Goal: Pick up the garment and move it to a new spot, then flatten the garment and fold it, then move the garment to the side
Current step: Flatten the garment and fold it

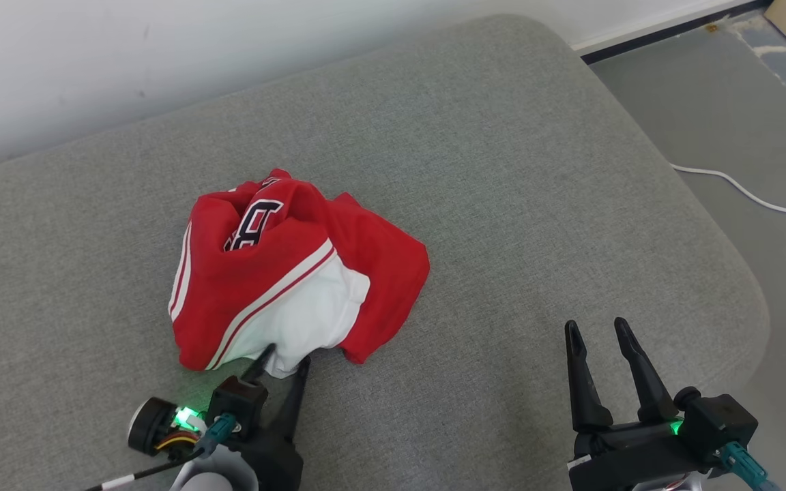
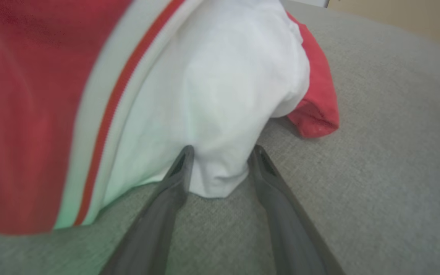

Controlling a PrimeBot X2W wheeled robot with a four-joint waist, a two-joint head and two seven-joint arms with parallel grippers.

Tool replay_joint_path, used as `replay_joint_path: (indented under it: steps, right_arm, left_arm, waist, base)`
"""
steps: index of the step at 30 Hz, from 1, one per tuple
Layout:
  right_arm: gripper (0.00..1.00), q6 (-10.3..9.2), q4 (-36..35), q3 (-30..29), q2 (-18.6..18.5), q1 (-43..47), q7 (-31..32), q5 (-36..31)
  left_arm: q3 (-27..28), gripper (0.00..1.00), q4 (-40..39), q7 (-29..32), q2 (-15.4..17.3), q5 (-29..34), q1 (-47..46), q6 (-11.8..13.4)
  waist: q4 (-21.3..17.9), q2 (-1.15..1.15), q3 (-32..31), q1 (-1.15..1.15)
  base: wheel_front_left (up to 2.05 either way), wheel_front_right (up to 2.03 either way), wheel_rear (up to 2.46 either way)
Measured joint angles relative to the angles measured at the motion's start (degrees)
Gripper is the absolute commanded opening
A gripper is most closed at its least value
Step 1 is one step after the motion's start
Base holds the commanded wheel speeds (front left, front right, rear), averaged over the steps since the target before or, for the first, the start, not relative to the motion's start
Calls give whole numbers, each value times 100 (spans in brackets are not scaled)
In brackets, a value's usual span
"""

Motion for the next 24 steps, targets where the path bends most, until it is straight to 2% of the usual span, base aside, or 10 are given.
replay_joint_path:
  steps: [5, 11, 24]
  right_arm:
    - [100, 0, -8, -51, 2, 59, 0, -77]
    - [100, 0, 26, -76, 5, 169, -1, -115]
    - [100, 0, 92, -86, 5, 405, -1, -155]
  left_arm:
    - [99, 0, -354, 1, -174, -3, -41, -2]
    - [269, 0, -1104, 1, -198, -13, 233, -9]
    - [767, 0, -2625, 1, 324, 62, 1495, -1]
  waist:
    - [139, 0, -59, -1]
    - [456, 0, -168, -1]
    - [1540, 0, -583, -1]
  base:
    - [0, 0, 0]
    - [0, 0, 0]
    - [0, 0, 0]
